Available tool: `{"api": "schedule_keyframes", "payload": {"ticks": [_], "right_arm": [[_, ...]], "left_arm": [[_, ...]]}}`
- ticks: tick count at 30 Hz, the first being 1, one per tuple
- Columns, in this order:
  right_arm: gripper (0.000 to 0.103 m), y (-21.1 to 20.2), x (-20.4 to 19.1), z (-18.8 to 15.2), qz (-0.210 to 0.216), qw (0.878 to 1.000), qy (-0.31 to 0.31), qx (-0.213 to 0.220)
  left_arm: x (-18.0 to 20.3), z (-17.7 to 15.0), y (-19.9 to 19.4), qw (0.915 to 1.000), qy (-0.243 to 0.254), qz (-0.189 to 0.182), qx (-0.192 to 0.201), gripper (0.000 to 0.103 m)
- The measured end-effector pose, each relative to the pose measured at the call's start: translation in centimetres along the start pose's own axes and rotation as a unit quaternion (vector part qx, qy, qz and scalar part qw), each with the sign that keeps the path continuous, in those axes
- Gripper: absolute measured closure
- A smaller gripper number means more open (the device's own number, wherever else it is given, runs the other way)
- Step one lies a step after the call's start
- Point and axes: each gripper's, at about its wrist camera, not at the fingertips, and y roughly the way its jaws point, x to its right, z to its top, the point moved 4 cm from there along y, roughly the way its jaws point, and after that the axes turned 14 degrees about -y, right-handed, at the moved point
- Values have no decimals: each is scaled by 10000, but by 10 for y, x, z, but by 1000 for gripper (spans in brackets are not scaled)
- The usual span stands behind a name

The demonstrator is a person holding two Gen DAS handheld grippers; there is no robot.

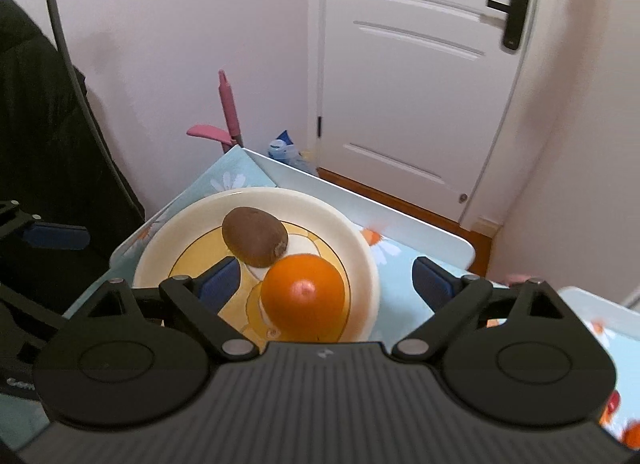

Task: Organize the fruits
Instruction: 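Open the left tool on the kiwi while the right tool releases the orange, then grasp the tangerine with the left tool while the right tool grasps the green apple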

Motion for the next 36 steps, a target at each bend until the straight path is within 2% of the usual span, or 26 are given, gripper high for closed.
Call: {"api": "schedule_keyframes", "payload": {"ticks": [7,14,21,28,36], "right_arm": [[0,-40,13,-13,-235,9988,428,-24],[0,-87,47,-43,-514,9959,738,-50],[0,-135,84,-92,-714,9934,893,-98],[0,-176,117,-145,-723,9930,914,-178],[0,-198,140,-197,-583,9939,890,-273]], "left_arm": [[10,4,-16,9998,129,-63,128,8],[33,0,-34,9990,322,-180,253,8],[69,-11,-58,9977,410,-310,436,8],[118,-31,-79,9962,546,-436,525,8],[173,-61,-85,9956,614,-474,521,8]]}}
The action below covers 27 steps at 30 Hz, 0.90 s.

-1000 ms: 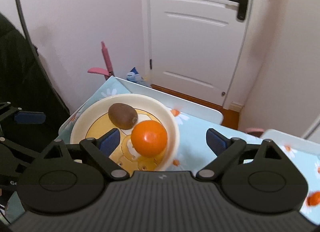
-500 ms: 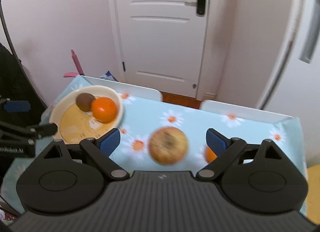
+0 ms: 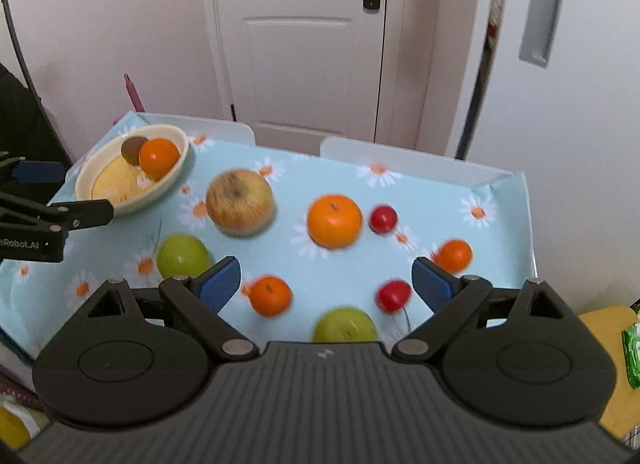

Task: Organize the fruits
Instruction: 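Grasp the tangerine with the left tool while the right tool grasps the green apple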

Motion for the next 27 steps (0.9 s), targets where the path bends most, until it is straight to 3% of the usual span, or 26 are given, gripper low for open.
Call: {"api": "schedule_keyframes", "payload": {"ticks": [8,14,21,27], "right_arm": [[0,10,16,-41,341,9990,-291,-63],[0,28,21,-68,582,9968,-547,4],[4,44,23,-82,822,9946,-628,118],[11,54,21,-86,973,9930,-652,114]], "left_arm": [[53,-30,22,9990,344,-260,-83,8],[86,-54,51,9924,1117,-507,-120,9],[110,-73,85,9828,1716,-629,-253,23],[121,-79,105,9795,1818,-741,-442,36]]}}
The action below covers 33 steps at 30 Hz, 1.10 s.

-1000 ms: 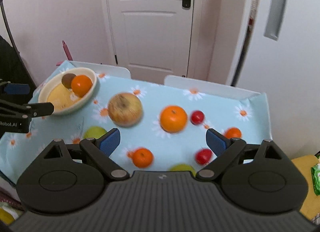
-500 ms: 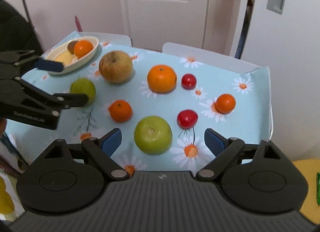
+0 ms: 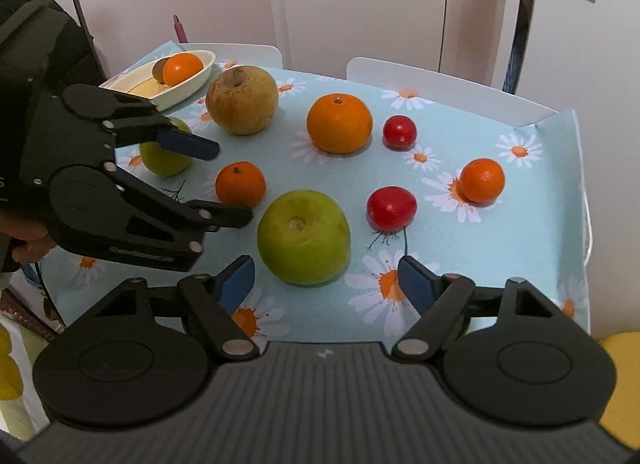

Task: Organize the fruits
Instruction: 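Grasp the tangerine with the left tool while the right tool grasps the green apple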

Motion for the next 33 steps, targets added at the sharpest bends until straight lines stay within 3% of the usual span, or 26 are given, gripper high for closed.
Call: {"api": "schedule_keyframes", "payload": {"ticks": [2,3,5,17,24,26,33], "right_arm": [[13,1,0,0,42,10000,11,24],[13,1,1,0,63,10000,24,30],[14,2,1,1,82,10000,32,41],[24,10,-3,6,176,9998,53,70],[25,12,-3,10,201,9997,82,70],[34,12,-3,11,192,9997,78,90],[35,9,-4,15,226,9997,40,14]], "left_arm": [[1,0,4,10000,-46,-80,-30,44],[1,1,3,9999,-97,-131,-47,53],[1,1,4,9996,-182,-213,-92,59],[-2,-5,-4,9995,-219,-146,-154,61],[-5,-8,-7,9993,-323,-85,-191,61],[-6,-9,-8,9991,-365,-73,-201,61],[-8,-13,-20,9985,-510,-27,-185,61]]}}
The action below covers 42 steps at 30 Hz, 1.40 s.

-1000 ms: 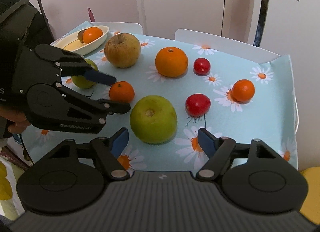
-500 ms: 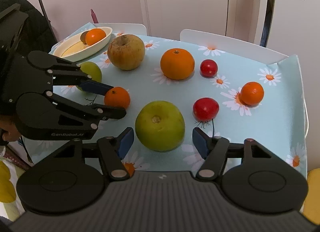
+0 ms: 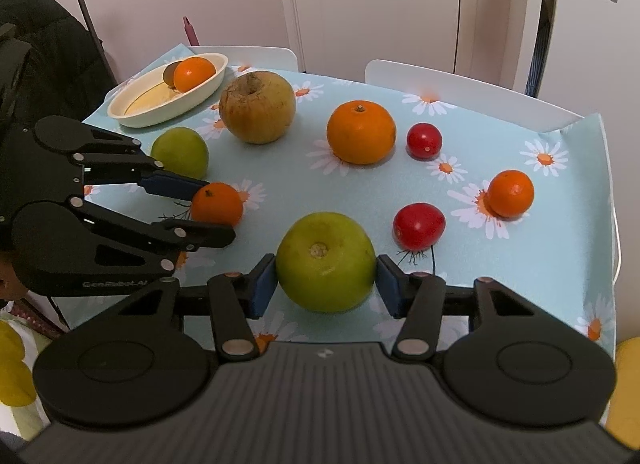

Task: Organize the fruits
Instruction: 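Grasp the tangerine with the left tool while the right tool grasps the green apple, then carry the tangerine and green apple over the bowl with both tools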

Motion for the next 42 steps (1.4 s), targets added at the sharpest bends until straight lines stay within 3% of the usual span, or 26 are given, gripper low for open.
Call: {"api": "schedule_keyframes", "payload": {"ticks": [12,21,32,42], "right_arm": [[35,-33,-13,31,-9,9997,-66,251],[35,-47,-35,77,179,9982,-221,536],[35,-27,-80,146,320,9967,-243,708],[35,16,-110,192,262,9978,-101,606]], "left_arm": [[-16,5,-50,9970,-710,229,220,61],[-47,16,-101,9880,-1274,636,600,61],[-121,30,-139,9772,-1666,1010,840,61],[-201,42,-134,9755,-1715,1125,793,61]]}}
